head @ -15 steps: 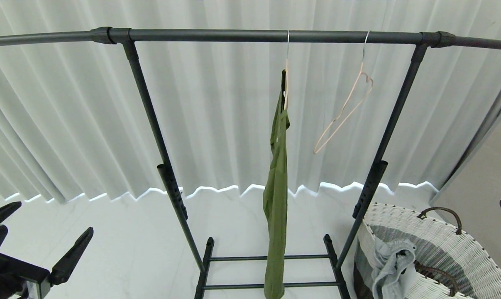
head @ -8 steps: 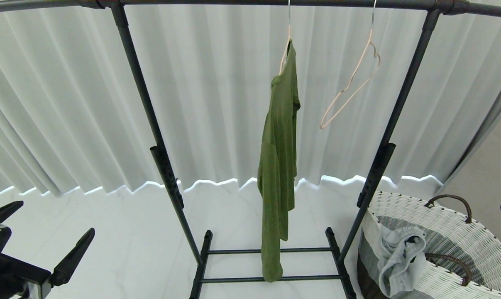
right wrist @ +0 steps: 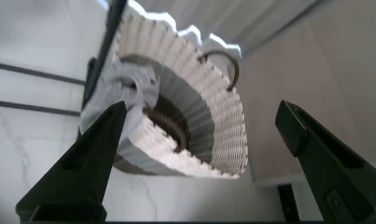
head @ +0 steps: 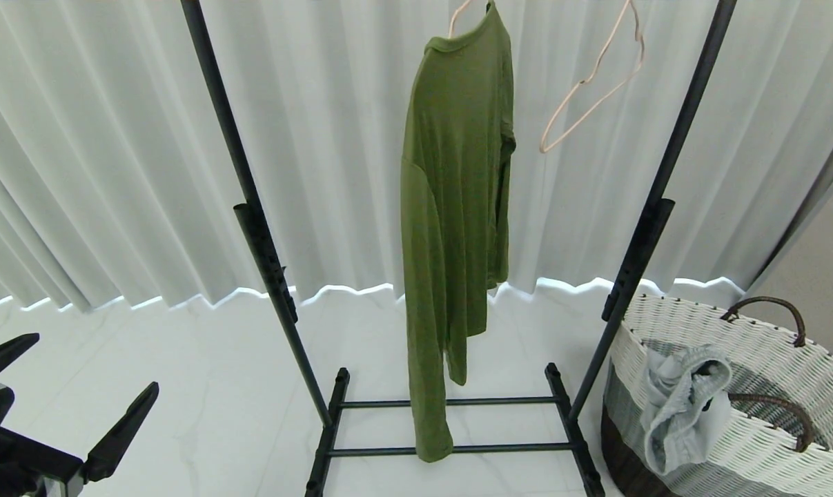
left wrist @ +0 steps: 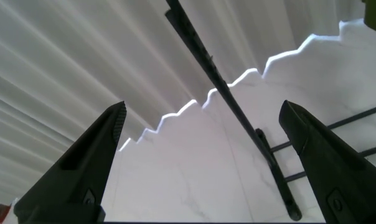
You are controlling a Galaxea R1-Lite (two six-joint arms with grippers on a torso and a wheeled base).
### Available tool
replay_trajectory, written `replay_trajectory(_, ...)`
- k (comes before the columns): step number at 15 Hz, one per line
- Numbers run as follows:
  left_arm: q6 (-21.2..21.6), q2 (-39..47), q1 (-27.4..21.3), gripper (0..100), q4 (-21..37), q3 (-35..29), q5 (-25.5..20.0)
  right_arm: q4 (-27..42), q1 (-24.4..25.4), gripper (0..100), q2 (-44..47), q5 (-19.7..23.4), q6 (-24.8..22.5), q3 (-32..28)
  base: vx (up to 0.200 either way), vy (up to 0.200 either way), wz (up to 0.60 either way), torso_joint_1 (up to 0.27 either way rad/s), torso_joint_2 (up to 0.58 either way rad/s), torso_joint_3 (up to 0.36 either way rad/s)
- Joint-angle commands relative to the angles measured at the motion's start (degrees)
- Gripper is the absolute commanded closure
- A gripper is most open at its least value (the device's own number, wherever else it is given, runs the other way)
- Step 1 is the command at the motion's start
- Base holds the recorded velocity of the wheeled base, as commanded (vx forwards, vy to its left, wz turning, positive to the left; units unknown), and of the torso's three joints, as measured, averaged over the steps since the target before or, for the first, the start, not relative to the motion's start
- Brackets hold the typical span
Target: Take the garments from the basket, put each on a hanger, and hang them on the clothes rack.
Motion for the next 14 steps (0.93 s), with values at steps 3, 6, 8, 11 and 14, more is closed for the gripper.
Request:
replay_trajectory(3, 0.34, 0.02, -0.70, 0, 0.07, 0.00, 0.09, -0.13, -6.38, 0, 0.00, 0.10, -0.10, 2.84, 0.000, 0.000, 0.00, -0.032, 0.22, 0.180)
replay_trajectory(6, 0.34, 0.11, -2.54, 0, 0.07, 0.09, 0.18, 0.14, -11.65, 0, 0.09, 0.45, -0.53, 4.24, 0.067, 0.000, 0.00, -0.004, 0.04, 0.041)
replay_trajectory(8, 0.34, 0.20, -3.07, 0, 0.07, 0.09, 0.27, 0.31, -12.00, 0, 0.18, 0.63, -0.53, 4.59, 0.200, 0.000, 0.00, -0.010, 0.00, 0.010)
replay_trajectory(11, 0.34, 0.99, -3.07, 0, 0.07, 0.00, 0.18, 0.31, -12.00, 0, 0.53, 0.80, -0.45, 5.56, 0.200, 0.000, 0.00, 0.001, 0.01, 0.002)
replay_trajectory(14, 0.34, 2.22, -4.04, 0, 0.07, -0.26, 0.09, 0.75, -12.80, 0, 2.55, 4.49, -0.45, 6.18, 0.200, 0.000, 0.00, 0.002, 0.00, -0.001)
